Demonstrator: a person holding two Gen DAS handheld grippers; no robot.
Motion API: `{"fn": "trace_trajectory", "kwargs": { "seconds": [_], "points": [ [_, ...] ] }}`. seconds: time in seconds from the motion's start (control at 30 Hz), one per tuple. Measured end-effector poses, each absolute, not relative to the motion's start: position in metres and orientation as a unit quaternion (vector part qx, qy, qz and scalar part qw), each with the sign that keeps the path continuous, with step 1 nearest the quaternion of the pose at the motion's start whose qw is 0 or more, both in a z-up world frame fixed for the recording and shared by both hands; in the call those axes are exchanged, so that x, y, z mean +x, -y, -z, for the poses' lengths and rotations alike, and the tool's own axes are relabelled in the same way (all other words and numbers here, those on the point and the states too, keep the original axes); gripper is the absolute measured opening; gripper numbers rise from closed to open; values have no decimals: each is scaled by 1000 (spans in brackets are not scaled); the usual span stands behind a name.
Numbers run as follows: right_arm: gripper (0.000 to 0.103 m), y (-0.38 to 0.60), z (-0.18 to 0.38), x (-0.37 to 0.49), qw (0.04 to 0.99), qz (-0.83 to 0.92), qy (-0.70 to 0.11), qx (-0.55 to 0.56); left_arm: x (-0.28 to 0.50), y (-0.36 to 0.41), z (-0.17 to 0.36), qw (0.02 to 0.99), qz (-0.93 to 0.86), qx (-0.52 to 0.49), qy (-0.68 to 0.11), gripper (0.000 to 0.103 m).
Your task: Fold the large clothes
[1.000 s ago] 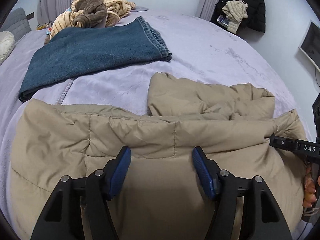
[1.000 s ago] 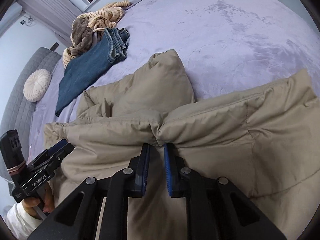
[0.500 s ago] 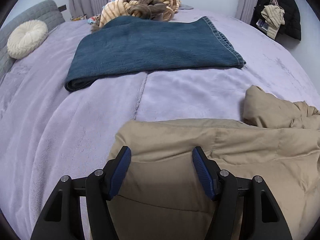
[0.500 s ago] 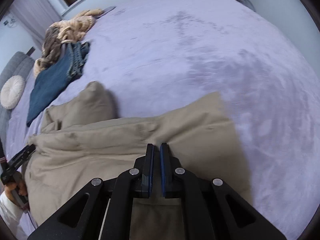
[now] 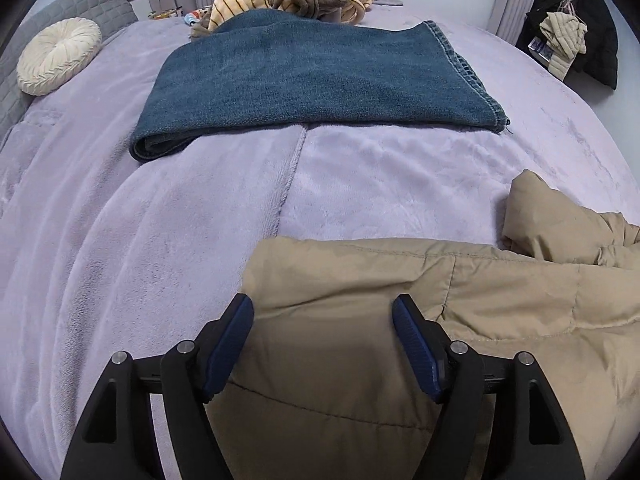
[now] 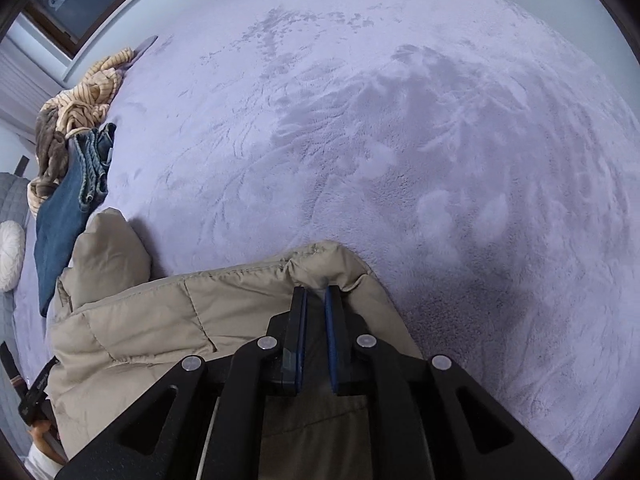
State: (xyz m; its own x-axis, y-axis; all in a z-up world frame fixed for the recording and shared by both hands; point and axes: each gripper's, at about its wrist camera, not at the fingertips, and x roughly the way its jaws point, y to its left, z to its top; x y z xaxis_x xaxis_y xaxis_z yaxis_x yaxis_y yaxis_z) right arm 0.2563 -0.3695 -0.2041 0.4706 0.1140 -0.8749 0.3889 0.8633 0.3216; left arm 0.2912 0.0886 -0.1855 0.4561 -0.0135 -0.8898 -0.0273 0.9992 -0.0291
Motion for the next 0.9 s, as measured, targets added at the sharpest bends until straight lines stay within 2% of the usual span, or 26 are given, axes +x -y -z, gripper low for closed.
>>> {"fn": "trace_trajectory", "kwargs": {
  "seconds": [0.03, 0.1, 0.43, 0.7, 0.83, 0.87, 0.9],
  "points": [
    [24, 368, 199, 252, 822, 81, -504, 250, 287, -88, 181, 854, -3, -15, -520, 74],
    [40, 367, 188, 240, 827, 73, -495, 255, 277, -89, 171, 856, -2, -8, -518, 74],
    [43, 342, 155, 167, 839, 67, -474, 258, 228, -93, 146, 844, -2, -13, -536, 74],
    [58, 321, 152, 111, 830, 56, -481, 275, 171, -79, 133, 838, 10, 3, -546, 74],
    [61, 312, 156, 81, 823, 52, -487, 287, 147, -75, 129, 834, 17, -1, -552, 74],
    [61, 310, 157, 75, 821, 52, -488, 291, 142, -75, 129, 832, 20, -4, -554, 76],
    [61, 308, 158, 69, 819, 52, -490, 295, 137, -74, 128, 831, 21, -5, -556, 91]
  ]
}}
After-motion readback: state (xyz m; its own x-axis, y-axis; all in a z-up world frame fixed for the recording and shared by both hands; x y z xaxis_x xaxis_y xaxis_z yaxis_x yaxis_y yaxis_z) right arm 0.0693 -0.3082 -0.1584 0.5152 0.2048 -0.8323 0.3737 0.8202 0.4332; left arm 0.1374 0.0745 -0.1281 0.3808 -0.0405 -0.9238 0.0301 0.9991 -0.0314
